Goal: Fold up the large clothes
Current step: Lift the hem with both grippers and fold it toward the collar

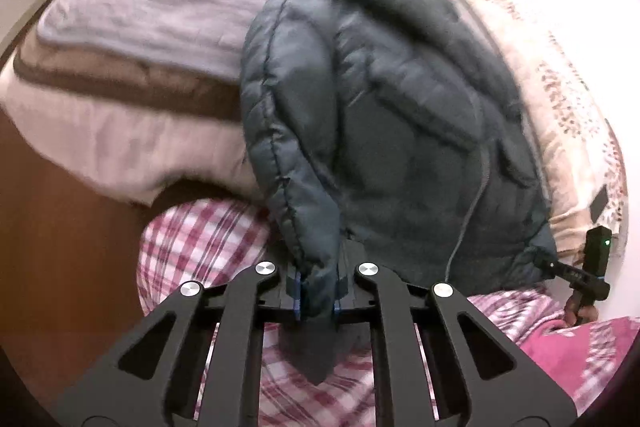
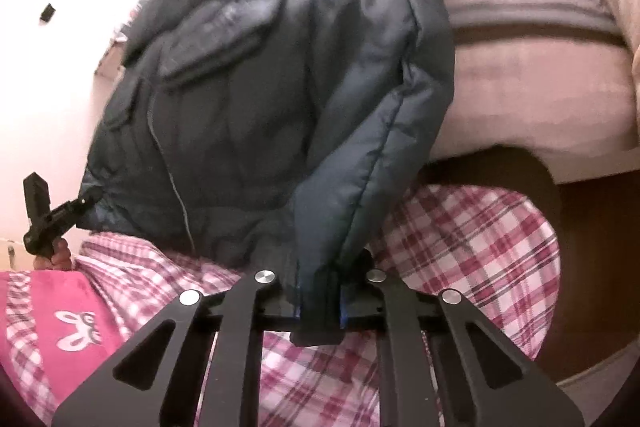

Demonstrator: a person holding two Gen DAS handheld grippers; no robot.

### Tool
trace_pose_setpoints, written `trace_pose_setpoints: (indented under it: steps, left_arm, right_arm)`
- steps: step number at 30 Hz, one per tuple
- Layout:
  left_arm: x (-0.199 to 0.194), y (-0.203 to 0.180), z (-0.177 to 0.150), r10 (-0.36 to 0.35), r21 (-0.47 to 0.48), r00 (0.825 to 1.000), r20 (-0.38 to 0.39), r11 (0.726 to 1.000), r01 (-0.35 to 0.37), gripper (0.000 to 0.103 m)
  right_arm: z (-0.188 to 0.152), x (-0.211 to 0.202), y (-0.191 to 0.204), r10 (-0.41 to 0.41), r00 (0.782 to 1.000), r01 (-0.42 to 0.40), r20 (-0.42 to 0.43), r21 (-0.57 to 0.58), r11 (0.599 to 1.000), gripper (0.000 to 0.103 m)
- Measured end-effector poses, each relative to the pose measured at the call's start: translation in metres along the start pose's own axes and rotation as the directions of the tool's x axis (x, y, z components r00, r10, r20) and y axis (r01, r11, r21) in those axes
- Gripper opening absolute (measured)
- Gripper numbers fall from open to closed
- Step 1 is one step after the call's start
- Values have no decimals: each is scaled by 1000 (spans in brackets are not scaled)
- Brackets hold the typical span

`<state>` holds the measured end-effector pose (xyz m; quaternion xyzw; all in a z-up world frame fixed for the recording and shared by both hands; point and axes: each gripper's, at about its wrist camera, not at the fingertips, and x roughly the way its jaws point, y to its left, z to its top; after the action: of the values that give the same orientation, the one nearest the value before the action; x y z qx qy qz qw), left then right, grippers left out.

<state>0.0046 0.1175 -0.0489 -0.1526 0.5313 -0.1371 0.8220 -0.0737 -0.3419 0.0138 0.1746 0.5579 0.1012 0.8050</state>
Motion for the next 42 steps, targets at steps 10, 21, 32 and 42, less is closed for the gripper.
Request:
trace_pose_setpoints:
  steps: [10,21,32,42]
  left_arm:
    - [-92,-30,30,-86,84,967,240,994,67,10]
    - [-133,-34,17,-108,103,950,293,991,81,10]
    - [-170,-36,-9,-173,166,933,317,978,125,10]
    - [-168,-38,44,-211,101,905,368,977,187,10]
  right_arm:
    - [28,-93,28,151,951,-140,270,-61,988,13]
    - [19,-127,27,183,922,-166,341,-78,983,13]
    - [26,-149,23,199,911,-175,360,-98,980,13]
    - [103,-156,30,195,900,-157,391,-129,979,13]
